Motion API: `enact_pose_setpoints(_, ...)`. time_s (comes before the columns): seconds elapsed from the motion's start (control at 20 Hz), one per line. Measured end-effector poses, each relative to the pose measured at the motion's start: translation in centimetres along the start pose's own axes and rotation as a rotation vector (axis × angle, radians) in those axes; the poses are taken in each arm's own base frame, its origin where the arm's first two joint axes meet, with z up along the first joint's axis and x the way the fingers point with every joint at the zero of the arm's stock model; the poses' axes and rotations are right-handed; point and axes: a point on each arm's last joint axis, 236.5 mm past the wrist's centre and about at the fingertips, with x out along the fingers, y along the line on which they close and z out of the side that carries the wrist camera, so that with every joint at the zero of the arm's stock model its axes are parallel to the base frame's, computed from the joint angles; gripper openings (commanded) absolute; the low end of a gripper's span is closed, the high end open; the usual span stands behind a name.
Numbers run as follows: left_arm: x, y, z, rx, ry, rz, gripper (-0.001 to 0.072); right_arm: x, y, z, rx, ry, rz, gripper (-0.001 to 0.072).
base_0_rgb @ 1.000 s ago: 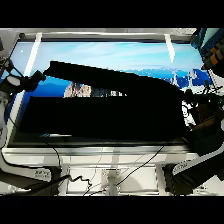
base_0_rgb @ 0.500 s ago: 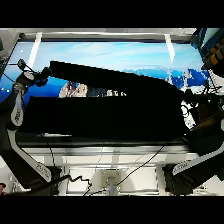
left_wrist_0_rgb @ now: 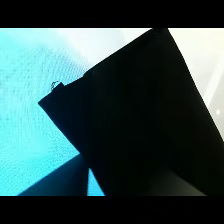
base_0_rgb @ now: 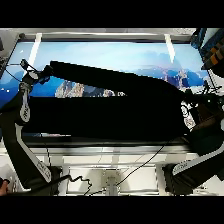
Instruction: Fold the clothes and pants, and hang the long-sleeved shirts on hangers.
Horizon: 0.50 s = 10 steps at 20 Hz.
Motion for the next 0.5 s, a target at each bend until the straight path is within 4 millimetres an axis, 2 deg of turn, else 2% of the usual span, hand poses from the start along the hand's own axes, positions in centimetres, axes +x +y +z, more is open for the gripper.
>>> enact_pose_setpoints(0.05, 0.2, 0.0, 0.0, 0.001, 0.003, 0.001, 0.0035, 0.0, 0.0, 0.0, 0.0, 0.0, 0.0, 0.0023)
enact_pose_setpoints(0.1, 0.3, 0.0, -0.2, 0.003, 0.009, 0.001, 0.001, 0.0, 0.0, 0.0, 0.0, 0.001, 0.001, 0.0023)
enact_pose_setpoints(0.35, -0.2, -2.0, 0.9, 0.104, -0.002, -0.023, 0.0007, -0.9, 0.5, 0.4, -0.026, -0.008, -0.009, 0.0022)
enact_pose_setpoints(0.5, -2.6, -4.5, 3.5, 0.171, -0.026, -0.05, 0.0006, -2.7, 2.5, 2.3, -0.032, -0.066, 0.013, 0.0022)
